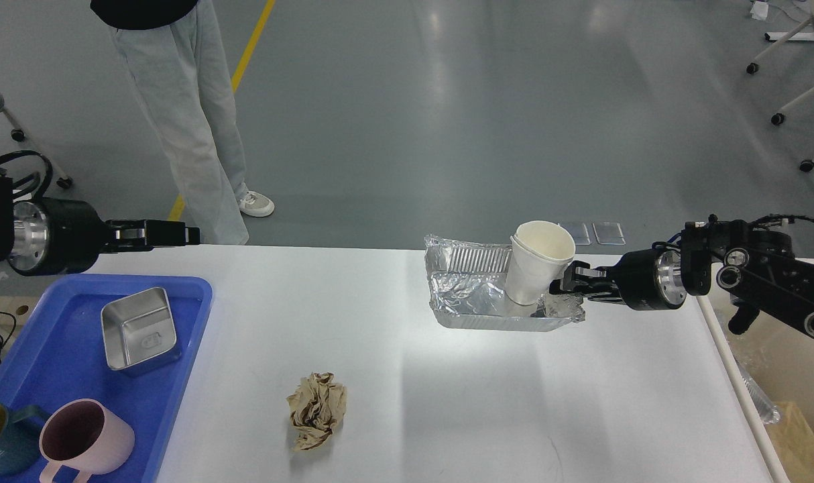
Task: Tidy desktop
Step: 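Raise the left arm away from the foil tray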
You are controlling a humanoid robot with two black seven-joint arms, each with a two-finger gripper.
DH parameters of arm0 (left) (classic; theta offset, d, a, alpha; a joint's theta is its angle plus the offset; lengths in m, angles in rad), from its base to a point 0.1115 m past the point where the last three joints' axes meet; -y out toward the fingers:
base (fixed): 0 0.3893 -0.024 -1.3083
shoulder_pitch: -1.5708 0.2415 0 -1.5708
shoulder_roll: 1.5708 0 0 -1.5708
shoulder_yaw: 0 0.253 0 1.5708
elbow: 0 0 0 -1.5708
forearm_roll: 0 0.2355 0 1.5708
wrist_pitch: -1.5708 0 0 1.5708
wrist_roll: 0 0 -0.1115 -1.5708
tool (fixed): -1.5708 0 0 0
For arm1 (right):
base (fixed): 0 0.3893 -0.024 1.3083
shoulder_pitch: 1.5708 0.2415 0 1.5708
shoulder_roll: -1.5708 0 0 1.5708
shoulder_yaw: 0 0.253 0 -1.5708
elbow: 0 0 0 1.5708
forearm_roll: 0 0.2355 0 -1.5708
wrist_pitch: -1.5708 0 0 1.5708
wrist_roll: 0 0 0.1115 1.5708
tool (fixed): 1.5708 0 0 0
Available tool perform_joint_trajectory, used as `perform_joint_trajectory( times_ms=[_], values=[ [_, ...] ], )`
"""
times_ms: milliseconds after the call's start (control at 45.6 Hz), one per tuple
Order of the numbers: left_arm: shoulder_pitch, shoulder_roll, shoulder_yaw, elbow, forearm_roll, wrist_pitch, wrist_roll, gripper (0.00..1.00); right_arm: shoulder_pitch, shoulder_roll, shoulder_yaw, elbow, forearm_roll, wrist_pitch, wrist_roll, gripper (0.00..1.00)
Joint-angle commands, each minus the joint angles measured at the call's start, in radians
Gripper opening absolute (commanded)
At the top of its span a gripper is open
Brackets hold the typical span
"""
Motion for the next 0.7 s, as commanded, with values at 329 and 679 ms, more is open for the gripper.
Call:
perform_joint_trajectory(
  times_ms=[329, 679],
  values=[
    [-0.172, 0.201, -0.003, -0.056, -0.039, -0.201, -0.035, 0.73, -0.012, 0.017, 0.0, -0.003, -0.008, 0.0, 0.0, 0.0],
    [-0.252, 0.284, -0.005, -0.081, -0.062, -0.279, -0.095, 0.73, -0.014, 0.02, 0.0, -0.009, -0.01, 0.0, 0.0, 0.0]
  ],
)
